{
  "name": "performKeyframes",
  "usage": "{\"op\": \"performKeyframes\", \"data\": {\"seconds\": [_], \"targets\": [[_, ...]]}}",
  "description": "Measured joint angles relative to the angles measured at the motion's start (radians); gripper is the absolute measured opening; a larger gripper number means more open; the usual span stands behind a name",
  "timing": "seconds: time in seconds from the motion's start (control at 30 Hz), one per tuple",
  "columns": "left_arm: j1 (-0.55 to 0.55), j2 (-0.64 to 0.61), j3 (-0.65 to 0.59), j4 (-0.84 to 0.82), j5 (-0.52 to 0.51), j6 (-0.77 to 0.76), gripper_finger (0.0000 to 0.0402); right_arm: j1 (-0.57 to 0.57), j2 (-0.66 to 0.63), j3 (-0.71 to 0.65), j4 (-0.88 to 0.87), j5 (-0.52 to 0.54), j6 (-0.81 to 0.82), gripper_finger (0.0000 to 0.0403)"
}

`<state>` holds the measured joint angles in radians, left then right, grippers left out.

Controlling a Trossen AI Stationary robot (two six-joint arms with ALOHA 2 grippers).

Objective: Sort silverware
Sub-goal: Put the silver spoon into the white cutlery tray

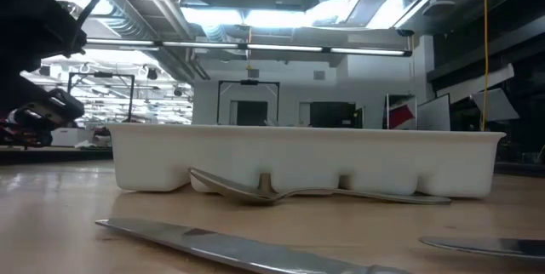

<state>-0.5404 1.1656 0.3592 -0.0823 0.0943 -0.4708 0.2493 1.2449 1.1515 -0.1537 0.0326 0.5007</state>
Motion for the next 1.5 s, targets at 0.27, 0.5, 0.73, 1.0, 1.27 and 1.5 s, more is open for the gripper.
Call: {"op": "performKeyframes", "data": {"seconds": [0.27,0.5,0.73,1.0,1.27,1.5], "targets": [[0.0,0.0,0.0,0.024,-0.002,0.009,0.0004,-0.001,0.0,0.0,0.0,0.0,0.0,0.0248],[0.006,0.0,0.0,0.062,-0.039,0.133,0.0005,-0.001,0.0,0.0,0.001,0.0,0.0,0.0248],[0.032,0.0,0.0,0.015,-0.038,0.105,0.0072,-0.001,0.0,0.0,0.001,0.001,0.0,0.0248],[-0.01,0.002,0.0,0.011,0.001,0.309,0.0128,-0.001,0.0,0.0,-0.005,0.001,0.0,0.0248],[-0.023,0.095,0.0,0.013,-0.072,0.378,0.0129,-0.001,0.0,0.0,-0.006,0.001,-0.008,0.0248],[-0.023,0.154,0.005,0.029,-0.085,0.466,0.0122,-0.001,0.0,0.0,-0.006,0.007,-0.008,0.0248]]}}
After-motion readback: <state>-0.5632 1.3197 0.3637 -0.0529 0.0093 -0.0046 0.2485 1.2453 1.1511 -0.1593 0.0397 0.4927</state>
